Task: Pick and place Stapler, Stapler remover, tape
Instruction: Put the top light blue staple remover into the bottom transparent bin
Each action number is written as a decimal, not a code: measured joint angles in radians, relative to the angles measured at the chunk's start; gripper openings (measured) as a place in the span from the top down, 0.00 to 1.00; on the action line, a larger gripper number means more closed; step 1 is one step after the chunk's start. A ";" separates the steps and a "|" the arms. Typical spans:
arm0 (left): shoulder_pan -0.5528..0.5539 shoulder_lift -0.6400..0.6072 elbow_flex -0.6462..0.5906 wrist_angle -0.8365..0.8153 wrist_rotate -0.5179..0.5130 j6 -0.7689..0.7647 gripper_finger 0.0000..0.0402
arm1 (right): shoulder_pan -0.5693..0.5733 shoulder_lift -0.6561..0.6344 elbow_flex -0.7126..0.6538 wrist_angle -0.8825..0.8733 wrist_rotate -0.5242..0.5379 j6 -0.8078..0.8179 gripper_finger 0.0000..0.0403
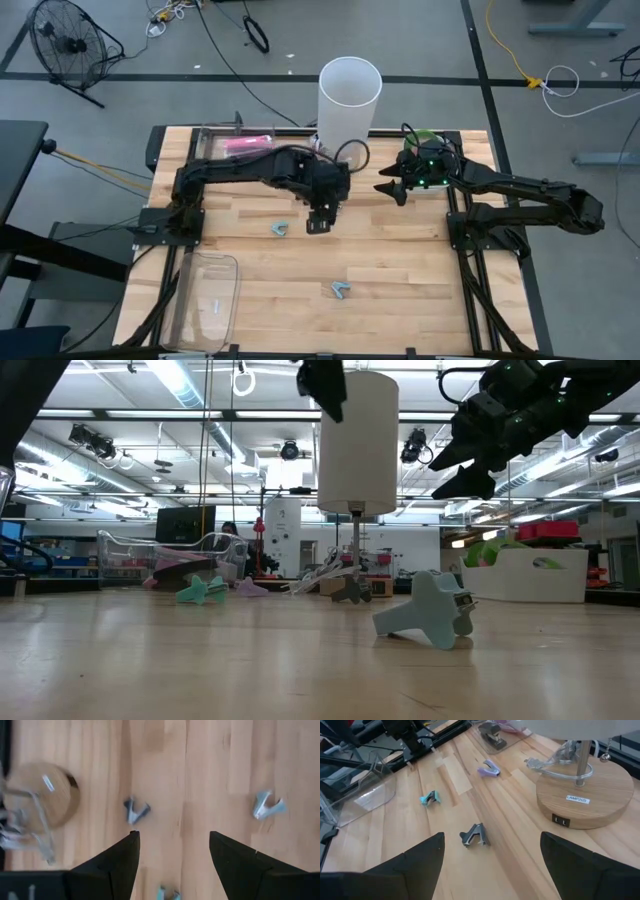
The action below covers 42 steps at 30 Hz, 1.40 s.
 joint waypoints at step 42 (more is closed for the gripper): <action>-0.027 -0.535 -0.973 0.330 -0.138 0.081 0.17 | 0.029 0.000 0.000 -0.021 0.041 0.069 0.19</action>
